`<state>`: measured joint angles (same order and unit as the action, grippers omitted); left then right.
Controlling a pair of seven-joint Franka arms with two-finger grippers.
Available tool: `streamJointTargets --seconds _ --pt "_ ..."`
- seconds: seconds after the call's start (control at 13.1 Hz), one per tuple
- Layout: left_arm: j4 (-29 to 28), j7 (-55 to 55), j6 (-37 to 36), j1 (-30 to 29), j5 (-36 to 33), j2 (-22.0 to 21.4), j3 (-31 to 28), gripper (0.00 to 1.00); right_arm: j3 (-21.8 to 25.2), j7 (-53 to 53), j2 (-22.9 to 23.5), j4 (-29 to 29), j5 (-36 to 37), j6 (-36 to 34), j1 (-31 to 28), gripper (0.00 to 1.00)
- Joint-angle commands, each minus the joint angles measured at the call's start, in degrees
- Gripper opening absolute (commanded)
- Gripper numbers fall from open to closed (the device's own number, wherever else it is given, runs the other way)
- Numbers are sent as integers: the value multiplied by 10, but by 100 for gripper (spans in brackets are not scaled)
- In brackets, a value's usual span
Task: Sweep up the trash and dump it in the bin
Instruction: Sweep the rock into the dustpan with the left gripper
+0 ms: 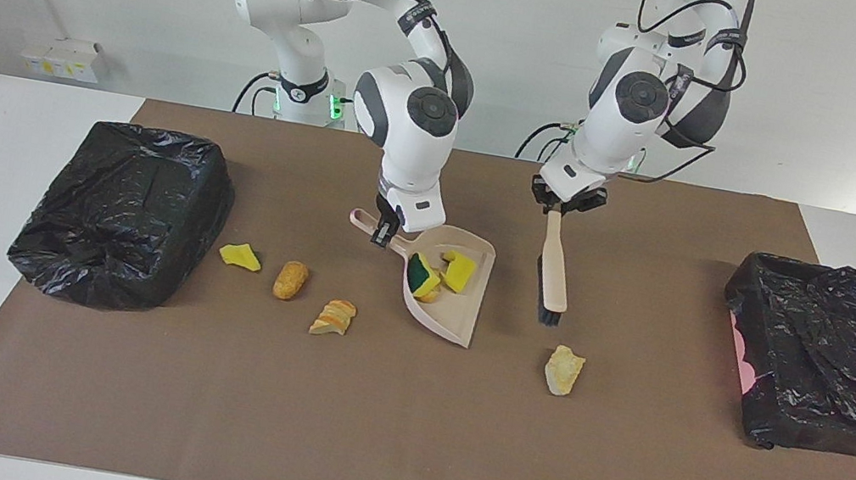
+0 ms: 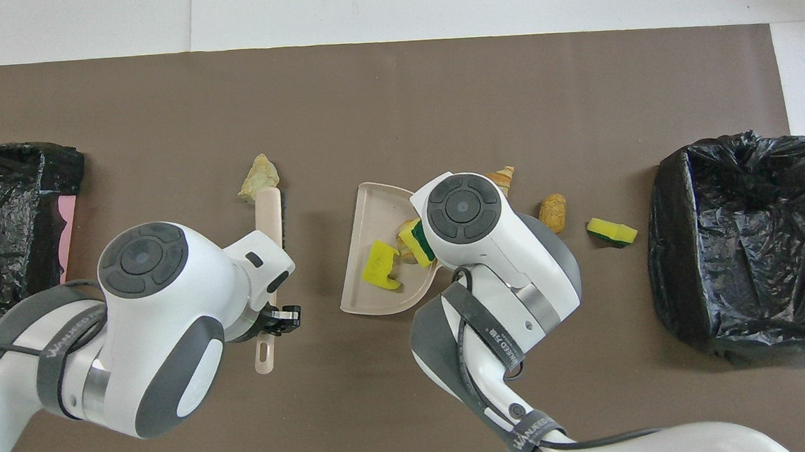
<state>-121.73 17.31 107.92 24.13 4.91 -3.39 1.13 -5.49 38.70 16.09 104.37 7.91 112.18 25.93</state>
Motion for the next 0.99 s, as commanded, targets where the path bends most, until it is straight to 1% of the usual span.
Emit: streamJointTargets --seconds 0.0,0.15,0.23,0.3,0.46,0.61,0.76,0.91 --pt "94 -60 -11 -57 -31 92 4 0 -1 -21 -6 3 1 -5 -4 0" --pt "149 -90 -11 -82 -64 150 4 0 -1 -21 -6 3 1 -5 -4 0" --pt "168 -105 -10 -90 -83 175 4 0 -1 -21 -5 3 1 -4 -4 0" --pt "172 -129 -5 -102 -89 186 4 0 -1 -21 -6 3 1 -5 -4 0" --pt "165 -176 -2 -109 -117 190 4 0 -1 -21 -6 3 1 -5 -4 0" --pt "150 -194 -6 -101 -115 183 7 0 -1 -14 -6 2 2 -14 -4 0" --pt "117 -194 5 -91 -107 166 14 0 -2 -13 -9 2 1 -34 -4 0" --pt "94 -188 12 -78 -66 153 25 0 -2 -13 -12 3 0 -39 -3 0"
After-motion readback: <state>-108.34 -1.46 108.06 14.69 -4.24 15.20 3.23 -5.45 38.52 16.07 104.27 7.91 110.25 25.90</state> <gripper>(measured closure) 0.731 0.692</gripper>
